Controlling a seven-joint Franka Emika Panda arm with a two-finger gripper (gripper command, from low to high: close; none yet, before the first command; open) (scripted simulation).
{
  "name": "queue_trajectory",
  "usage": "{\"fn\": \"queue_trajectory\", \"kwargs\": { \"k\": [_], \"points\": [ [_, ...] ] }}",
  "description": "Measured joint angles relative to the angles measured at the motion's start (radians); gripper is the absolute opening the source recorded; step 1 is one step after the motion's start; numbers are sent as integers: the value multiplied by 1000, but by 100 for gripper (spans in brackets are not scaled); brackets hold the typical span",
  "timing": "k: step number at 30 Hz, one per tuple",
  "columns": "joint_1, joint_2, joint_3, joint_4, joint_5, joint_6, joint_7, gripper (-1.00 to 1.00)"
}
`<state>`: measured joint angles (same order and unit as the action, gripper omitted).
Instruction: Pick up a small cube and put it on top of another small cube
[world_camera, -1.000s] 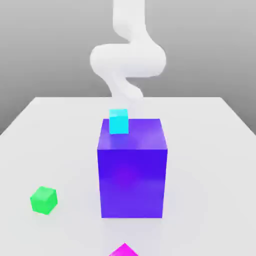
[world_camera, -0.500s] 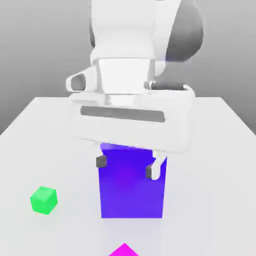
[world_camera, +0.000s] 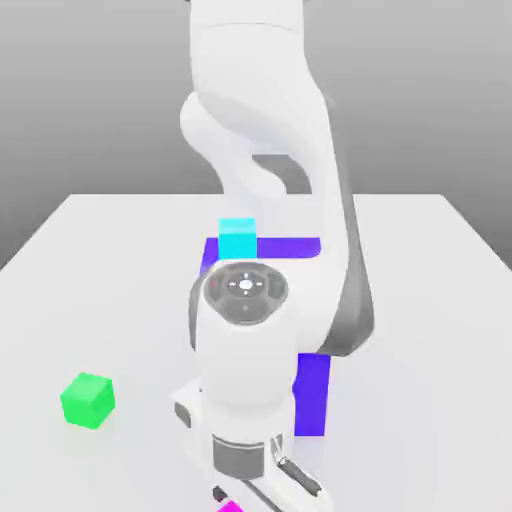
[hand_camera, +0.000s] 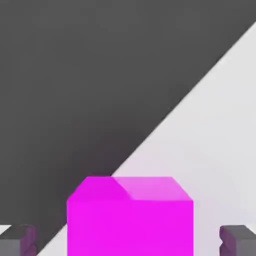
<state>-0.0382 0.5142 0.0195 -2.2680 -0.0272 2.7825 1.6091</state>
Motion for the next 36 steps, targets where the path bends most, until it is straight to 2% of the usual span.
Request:
{"fn": "queue_trajectory", "kwargs": {
  "k": [5,10,20,29,32,35,36],
  "points": [
    [0,-3,0,-1,0,-1,1,-100],
    [-14,-155,3,-40,13,-113,-7,-100],
    [-169,-352,-110,-226,89,-126,-32,-100],
    [-351,-526,-223,-398,31,-126,37,-100],
    [-419,-488,-214,-419,40,-67,35,-100],
    [-401,-387,-179,-417,89,29,0,-100],
    [-407,-357,-169,-415,105,57,-11,100]
  ]
}}
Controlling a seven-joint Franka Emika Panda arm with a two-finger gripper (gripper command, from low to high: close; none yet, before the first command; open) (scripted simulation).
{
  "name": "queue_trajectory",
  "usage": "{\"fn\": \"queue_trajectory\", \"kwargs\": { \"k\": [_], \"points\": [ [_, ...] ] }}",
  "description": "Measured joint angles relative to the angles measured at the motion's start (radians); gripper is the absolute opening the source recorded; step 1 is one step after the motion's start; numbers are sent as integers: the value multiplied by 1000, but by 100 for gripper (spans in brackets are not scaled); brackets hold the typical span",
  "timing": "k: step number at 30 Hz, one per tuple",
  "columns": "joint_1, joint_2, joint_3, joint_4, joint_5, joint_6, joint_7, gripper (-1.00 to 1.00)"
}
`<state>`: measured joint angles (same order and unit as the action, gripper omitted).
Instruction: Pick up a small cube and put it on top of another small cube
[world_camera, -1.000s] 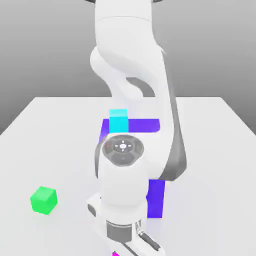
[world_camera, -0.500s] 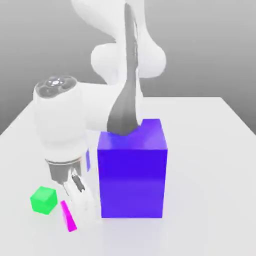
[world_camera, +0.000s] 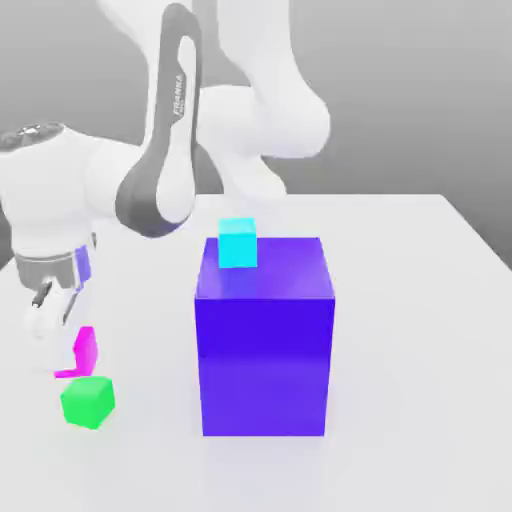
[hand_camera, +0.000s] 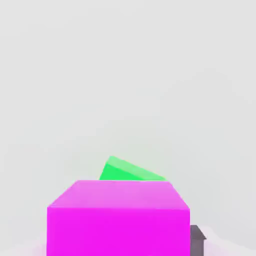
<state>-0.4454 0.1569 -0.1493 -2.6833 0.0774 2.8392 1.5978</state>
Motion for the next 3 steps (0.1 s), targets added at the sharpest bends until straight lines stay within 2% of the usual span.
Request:
{"fn": "queue_trajectory", "kwargs": {
  "k": [3],
  "points": [
    [0,0,0,0,0,0,0,100]
  ]
}}
